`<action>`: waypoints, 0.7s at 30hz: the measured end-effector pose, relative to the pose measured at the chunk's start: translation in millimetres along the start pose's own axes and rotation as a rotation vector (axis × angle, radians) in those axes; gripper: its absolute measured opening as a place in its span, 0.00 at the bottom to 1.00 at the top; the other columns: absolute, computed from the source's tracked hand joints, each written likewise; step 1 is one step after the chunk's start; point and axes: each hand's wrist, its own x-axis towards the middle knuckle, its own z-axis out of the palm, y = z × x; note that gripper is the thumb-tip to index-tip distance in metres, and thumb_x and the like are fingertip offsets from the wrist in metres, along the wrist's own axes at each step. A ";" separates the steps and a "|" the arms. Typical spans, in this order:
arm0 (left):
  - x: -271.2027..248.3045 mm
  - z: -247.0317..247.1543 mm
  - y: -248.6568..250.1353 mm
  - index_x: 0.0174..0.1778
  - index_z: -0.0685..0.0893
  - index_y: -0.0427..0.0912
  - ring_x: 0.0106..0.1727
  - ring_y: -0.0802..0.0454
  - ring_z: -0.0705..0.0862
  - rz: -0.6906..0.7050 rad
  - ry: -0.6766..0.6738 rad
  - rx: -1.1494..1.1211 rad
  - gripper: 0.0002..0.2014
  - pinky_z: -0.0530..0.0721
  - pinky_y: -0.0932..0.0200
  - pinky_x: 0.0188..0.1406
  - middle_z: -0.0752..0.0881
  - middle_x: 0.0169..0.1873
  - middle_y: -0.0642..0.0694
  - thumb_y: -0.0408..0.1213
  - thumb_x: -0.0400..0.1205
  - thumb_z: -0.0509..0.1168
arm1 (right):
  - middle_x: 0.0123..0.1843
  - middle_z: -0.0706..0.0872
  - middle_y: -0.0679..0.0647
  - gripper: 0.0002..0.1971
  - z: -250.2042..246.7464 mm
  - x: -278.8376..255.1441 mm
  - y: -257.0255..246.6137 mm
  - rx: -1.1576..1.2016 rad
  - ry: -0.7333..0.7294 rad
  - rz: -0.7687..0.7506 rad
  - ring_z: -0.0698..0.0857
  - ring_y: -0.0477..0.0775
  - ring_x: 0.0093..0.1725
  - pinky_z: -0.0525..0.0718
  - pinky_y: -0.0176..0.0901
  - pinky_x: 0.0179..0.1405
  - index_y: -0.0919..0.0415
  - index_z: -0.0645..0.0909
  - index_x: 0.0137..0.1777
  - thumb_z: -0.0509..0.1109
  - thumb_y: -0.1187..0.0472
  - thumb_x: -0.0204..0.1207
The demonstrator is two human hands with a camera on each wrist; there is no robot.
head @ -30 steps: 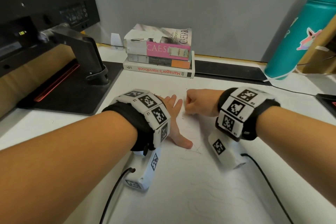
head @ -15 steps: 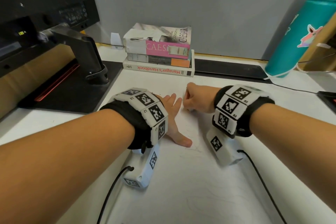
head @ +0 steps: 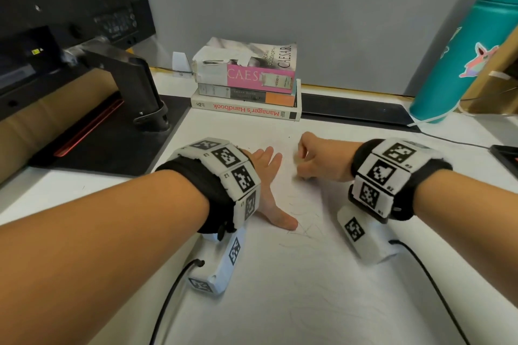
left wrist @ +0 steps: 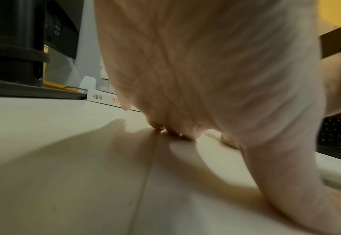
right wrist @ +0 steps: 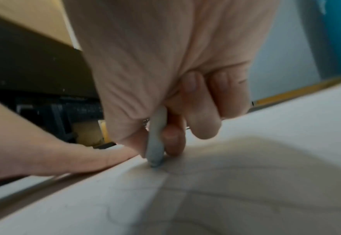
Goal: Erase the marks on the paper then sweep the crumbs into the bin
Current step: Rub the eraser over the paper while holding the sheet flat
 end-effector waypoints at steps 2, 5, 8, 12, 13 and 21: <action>0.3 0.2 -0.1 0.82 0.30 0.46 0.84 0.48 0.35 0.003 0.000 -0.001 0.61 0.37 0.37 0.78 0.30 0.82 0.47 0.74 0.69 0.61 | 0.36 0.74 0.47 0.08 2.8 -1.1 -5.2 -0.100 -0.010 -0.044 0.73 0.48 0.35 0.73 0.39 0.39 0.55 0.66 0.50 0.63 0.55 0.79; 2.7 1.4 -2.7 0.83 0.33 0.49 0.84 0.48 0.35 0.016 0.004 -0.015 0.60 0.37 0.36 0.78 0.31 0.82 0.47 0.74 0.68 0.62 | 0.37 0.74 0.47 0.08 12.3 -5.4 -7.0 -0.054 -0.081 -0.176 0.73 0.46 0.36 0.72 0.38 0.39 0.52 0.66 0.41 0.64 0.58 0.78; 0.1 1.2 -0.8 0.82 0.29 0.45 0.84 0.48 0.35 0.008 -0.003 -0.013 0.62 0.38 0.37 0.78 0.30 0.82 0.47 0.74 0.69 0.61 | 0.35 0.74 0.46 0.11 -2.4 -5.3 4.6 -0.045 -0.035 -0.038 0.71 0.44 0.32 0.70 0.34 0.33 0.51 0.65 0.37 0.64 0.57 0.79; 0.4 0.1 -0.1 0.82 0.29 0.46 0.84 0.48 0.36 0.012 0.010 -0.001 0.61 0.38 0.37 0.78 0.31 0.82 0.46 0.73 0.69 0.62 | 0.35 0.75 0.48 0.07 6.7 -3.9 -4.3 -0.131 -0.065 -0.124 0.72 0.47 0.34 0.70 0.37 0.34 0.56 0.68 0.45 0.63 0.57 0.79; 1.1 -0.1 -1.1 0.82 0.30 0.46 0.84 0.48 0.36 0.013 0.012 0.000 0.61 0.38 0.37 0.78 0.31 0.82 0.46 0.73 0.69 0.62 | 0.34 0.75 0.49 0.07 8.2 -4.6 -4.6 -0.067 -0.096 -0.148 0.72 0.46 0.33 0.70 0.35 0.34 0.57 0.69 0.42 0.64 0.58 0.78; 1.9 1.8 -0.7 0.82 0.30 0.46 0.84 0.48 0.35 0.011 0.019 -0.015 0.61 0.36 0.37 0.78 0.31 0.82 0.46 0.73 0.68 0.62 | 0.34 0.75 0.47 0.08 8.2 -2.2 -3.3 -0.065 -0.092 -0.157 0.71 0.43 0.30 0.68 0.33 0.31 0.56 0.69 0.41 0.65 0.58 0.77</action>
